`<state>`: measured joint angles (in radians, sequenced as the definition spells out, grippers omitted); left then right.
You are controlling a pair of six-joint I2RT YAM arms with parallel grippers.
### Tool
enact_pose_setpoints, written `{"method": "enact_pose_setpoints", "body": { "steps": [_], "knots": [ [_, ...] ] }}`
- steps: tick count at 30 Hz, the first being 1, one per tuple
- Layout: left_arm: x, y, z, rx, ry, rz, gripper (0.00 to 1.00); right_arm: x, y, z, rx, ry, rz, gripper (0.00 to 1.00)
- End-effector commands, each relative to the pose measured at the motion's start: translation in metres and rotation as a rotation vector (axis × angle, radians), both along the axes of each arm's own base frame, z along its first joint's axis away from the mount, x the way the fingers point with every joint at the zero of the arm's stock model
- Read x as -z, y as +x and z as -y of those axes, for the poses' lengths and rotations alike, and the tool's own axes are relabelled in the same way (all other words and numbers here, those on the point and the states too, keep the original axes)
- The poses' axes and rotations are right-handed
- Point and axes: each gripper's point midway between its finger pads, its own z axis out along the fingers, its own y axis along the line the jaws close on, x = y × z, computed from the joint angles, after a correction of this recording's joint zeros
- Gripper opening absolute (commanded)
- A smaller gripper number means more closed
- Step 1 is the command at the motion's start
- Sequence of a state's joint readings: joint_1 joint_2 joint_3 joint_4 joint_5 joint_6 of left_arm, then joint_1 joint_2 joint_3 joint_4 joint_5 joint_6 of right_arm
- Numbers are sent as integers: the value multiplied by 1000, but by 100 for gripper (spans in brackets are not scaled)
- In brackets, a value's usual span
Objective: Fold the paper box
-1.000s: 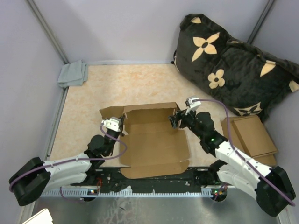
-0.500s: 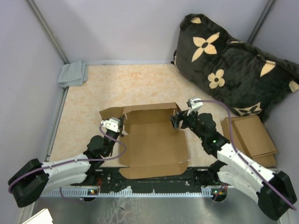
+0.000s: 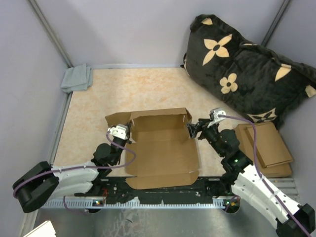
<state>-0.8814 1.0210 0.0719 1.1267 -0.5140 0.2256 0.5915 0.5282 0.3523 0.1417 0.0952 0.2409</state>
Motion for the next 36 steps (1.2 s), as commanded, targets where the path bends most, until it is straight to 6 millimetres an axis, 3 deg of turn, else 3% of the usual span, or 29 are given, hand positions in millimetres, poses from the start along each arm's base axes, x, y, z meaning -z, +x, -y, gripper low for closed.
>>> {"method": "enact_pose_setpoints", "body": {
  "steps": [1,13,21,27,36],
  "knots": [
    [2,-3,-3,-3,-3,16,0,20,2,-1,4,-19,-57,68],
    [7,-8,-4,18,-18,3,0,31,-1,-9,-38,-10,-73,67],
    [7,-10,0,43,-14,11,0,35,18,-31,-88,-41,-92,68],
    [4,-11,3,59,-16,22,0,43,39,-33,-30,-55,-124,69],
    [4,-11,4,63,-21,21,0,24,31,-54,-161,0,-12,72]
  ]
}}
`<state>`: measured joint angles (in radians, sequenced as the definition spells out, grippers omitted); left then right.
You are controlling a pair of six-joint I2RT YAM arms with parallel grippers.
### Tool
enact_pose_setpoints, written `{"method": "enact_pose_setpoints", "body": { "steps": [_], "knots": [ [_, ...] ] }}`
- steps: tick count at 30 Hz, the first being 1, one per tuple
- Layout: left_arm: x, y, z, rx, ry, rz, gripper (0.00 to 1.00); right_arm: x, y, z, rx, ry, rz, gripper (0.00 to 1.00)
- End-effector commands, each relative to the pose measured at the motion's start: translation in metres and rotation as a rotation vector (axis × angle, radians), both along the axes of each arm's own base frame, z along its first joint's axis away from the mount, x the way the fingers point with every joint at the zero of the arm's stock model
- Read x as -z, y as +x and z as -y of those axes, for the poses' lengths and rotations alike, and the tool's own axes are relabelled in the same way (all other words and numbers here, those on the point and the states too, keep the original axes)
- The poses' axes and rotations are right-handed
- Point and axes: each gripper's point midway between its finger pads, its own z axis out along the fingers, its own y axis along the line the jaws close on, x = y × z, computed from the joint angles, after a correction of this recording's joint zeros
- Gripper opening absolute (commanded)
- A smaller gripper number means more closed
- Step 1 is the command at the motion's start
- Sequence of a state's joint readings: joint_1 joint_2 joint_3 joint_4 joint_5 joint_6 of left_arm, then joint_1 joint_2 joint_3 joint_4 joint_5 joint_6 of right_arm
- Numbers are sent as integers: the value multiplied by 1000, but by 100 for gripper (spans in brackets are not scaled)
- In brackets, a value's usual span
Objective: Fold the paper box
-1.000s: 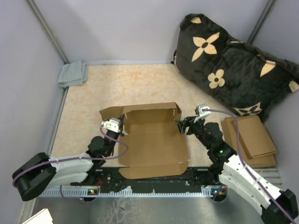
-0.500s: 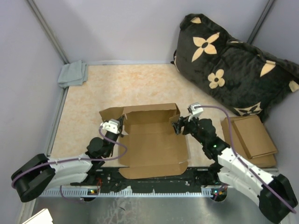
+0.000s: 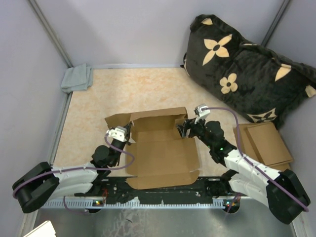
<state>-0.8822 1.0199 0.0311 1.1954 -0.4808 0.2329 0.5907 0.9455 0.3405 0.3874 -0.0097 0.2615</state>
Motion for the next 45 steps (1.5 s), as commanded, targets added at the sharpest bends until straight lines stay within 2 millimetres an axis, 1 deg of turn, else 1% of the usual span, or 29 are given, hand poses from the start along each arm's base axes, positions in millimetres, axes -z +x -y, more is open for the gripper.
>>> {"method": "enact_pose_setpoints", "body": {
  "steps": [1,7,13,17,21,22,24,29,32,34,35,39,41,45],
  "knots": [
    [3,-5,5,34,-9,-5,0,-45,4,-15,-72,79,151,72],
    [2,-4,5,33,-12,-6,0,-39,0,-15,-93,42,133,72],
    [3,-6,4,35,-16,-5,0,-37,-2,-12,-91,37,133,70],
    [3,-7,4,39,-19,-7,0,-43,-4,-17,-116,53,151,71],
    [1,-9,6,56,-31,-5,0,-41,-3,-21,-133,47,135,71],
    [1,-10,6,61,-31,-4,0,-40,-1,-21,-127,43,130,70],
    [0,-9,6,59,-35,-2,0,-36,4,-16,-85,29,108,65],
    [-1,-9,3,45,-37,-3,4,-34,19,7,84,19,76,50],
    [0,-7,2,29,-34,-13,5,-39,16,9,87,38,90,48],
    [2,-6,2,26,-29,-20,5,-42,11,6,59,56,104,50],
    [1,-6,3,27,-33,-21,5,-45,8,4,41,67,114,53],
    [1,-5,5,35,-37,-25,5,-51,-8,-6,-66,76,142,67],
    [0,-6,6,41,-40,-23,5,-49,-12,-9,-97,65,137,70],
    [-2,-8,7,56,-46,-16,10,-44,-13,-9,-104,41,125,71]
  ]
}}
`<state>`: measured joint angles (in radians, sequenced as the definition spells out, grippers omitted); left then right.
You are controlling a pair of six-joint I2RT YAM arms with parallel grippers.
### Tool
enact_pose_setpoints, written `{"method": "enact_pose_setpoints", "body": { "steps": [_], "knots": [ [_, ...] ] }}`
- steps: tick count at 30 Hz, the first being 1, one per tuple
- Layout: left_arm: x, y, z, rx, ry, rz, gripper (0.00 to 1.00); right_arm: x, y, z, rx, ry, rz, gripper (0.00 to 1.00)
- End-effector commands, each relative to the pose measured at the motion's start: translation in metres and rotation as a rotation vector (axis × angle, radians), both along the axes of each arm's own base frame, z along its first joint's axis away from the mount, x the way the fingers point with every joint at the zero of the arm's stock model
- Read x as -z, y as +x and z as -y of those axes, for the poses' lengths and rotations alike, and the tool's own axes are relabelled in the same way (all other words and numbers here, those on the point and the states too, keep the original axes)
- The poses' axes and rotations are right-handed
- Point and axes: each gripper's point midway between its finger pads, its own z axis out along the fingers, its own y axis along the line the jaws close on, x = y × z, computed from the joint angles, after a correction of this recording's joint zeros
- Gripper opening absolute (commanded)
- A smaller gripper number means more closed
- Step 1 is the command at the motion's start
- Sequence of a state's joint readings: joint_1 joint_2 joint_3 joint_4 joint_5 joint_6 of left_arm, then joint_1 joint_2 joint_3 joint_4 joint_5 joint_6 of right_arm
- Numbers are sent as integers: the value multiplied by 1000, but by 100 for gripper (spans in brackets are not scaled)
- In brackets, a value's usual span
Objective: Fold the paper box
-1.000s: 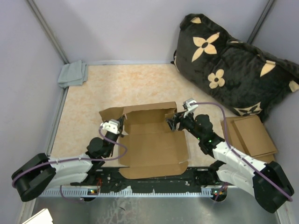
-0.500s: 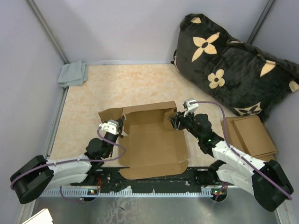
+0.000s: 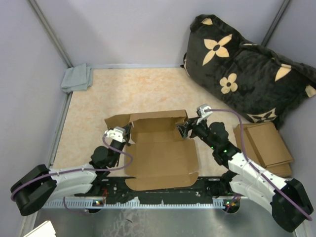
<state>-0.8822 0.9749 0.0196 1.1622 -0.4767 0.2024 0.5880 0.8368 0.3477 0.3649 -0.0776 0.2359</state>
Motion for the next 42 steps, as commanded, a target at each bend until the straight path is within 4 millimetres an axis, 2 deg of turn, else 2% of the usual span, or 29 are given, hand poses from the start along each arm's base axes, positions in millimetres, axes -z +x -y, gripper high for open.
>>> {"method": "enact_pose_setpoints", "body": {
  "steps": [1,5,14,19,25,29,42],
  "knots": [
    [-2,-5,9,49,-24,-2,11,-12,-1,-4,-31,-3,38,72],
    [-4,-8,8,62,-50,1,9,-19,2,0,-6,3,51,72],
    [4,-7,7,48,-35,-31,0,-70,0,19,78,47,141,69],
    [5,-4,7,37,-28,-44,0,-83,0,22,86,22,133,64],
    [8,-3,8,31,-17,-57,0,-88,7,21,97,-26,106,61],
    [7,-2,6,24,-24,-61,0,-85,12,17,82,-77,81,56],
    [8,-1,6,17,-16,-76,0,-80,-1,4,-13,-61,34,50]
  ]
}}
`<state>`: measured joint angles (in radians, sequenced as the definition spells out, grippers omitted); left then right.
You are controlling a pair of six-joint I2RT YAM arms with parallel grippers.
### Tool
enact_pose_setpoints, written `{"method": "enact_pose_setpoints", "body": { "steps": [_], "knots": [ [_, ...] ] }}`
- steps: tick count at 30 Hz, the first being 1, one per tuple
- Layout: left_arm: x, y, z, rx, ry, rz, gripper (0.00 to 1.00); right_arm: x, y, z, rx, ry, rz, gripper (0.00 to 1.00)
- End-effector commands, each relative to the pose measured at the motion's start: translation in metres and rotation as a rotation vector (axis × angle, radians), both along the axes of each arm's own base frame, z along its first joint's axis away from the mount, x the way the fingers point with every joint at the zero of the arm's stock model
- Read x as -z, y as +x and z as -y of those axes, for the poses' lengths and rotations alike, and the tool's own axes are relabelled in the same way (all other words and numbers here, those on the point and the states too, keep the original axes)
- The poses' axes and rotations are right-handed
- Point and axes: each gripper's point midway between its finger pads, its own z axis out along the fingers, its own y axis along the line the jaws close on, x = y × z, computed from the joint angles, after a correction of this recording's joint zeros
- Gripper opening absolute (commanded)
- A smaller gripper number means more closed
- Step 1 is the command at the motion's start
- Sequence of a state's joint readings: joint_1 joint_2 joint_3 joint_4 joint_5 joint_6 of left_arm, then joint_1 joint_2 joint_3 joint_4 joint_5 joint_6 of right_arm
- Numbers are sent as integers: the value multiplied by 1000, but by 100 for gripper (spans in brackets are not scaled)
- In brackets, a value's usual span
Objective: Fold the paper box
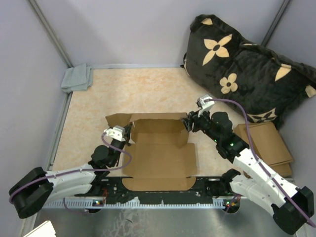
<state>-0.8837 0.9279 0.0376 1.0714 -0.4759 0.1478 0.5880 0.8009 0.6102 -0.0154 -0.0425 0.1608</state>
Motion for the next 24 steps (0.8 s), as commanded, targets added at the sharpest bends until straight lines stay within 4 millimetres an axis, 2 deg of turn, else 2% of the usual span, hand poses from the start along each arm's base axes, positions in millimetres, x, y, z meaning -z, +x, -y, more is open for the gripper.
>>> {"method": "enact_pose_setpoints", "body": {
  "steps": [1,11,24],
  "knots": [
    [7,0,4,7,13,-40,0,-31,-2,-7,-37,46,50,49],
    [9,-2,6,20,17,-51,0,-3,5,-2,9,-25,-44,36],
    [3,-2,6,22,13,-45,0,0,6,6,56,-7,-34,16]
  ]
}}
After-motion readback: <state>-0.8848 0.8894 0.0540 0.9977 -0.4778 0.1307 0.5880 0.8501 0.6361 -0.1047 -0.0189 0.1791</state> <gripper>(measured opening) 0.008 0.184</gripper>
